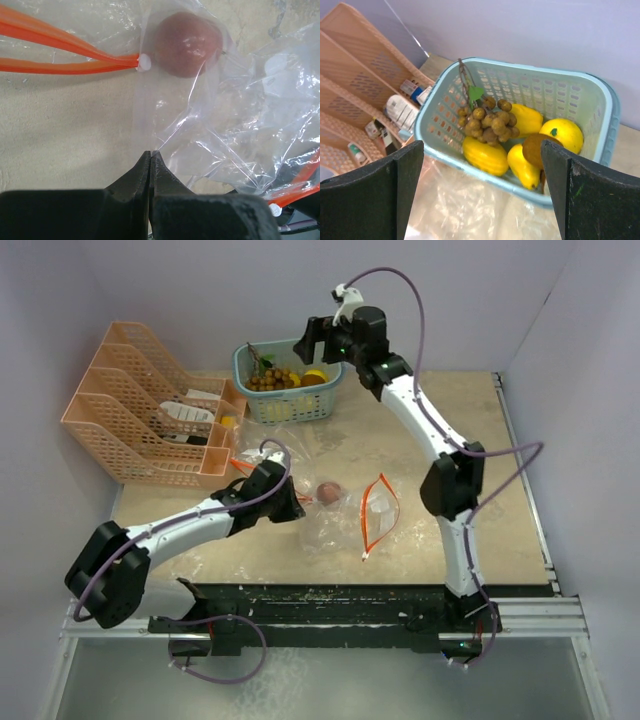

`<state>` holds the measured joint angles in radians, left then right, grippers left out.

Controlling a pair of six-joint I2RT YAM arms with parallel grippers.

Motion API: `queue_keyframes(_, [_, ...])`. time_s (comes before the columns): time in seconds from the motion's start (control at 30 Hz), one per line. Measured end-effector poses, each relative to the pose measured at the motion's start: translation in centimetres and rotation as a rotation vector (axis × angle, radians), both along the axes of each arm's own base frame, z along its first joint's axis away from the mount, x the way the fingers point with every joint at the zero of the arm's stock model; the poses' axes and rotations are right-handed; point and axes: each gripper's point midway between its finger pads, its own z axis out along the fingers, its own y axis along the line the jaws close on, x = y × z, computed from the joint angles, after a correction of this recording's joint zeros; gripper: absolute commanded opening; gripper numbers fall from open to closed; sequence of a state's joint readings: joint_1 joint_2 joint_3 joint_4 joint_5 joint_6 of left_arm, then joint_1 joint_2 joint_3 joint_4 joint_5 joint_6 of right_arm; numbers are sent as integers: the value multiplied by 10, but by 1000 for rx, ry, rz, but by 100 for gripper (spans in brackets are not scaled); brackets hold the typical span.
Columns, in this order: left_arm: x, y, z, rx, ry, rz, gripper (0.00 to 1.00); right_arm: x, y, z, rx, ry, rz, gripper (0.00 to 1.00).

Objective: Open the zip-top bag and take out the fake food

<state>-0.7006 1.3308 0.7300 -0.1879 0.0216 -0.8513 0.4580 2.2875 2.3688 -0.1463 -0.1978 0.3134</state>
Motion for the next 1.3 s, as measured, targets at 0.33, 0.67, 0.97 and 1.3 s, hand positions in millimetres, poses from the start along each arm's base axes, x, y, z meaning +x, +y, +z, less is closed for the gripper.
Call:
queue_keyframes(0.33, [2,-5,-12,14,29,-12,0,-117,-54,47,49,-48,12,87])
queue_keyframes(0.67, [5,-13,-20,6,40,-29,0,-241,-121,-36,-14,121,-30,49])
queue_keyframes(0.97, [12,-24,-25,-1,54,-44,0,-315,-157,-89,-1,214,-57,8])
queue_keyframes(1.3, [27,-37,-5,-33,12,-51,0,-336,-175,-158,29,447,-188,2])
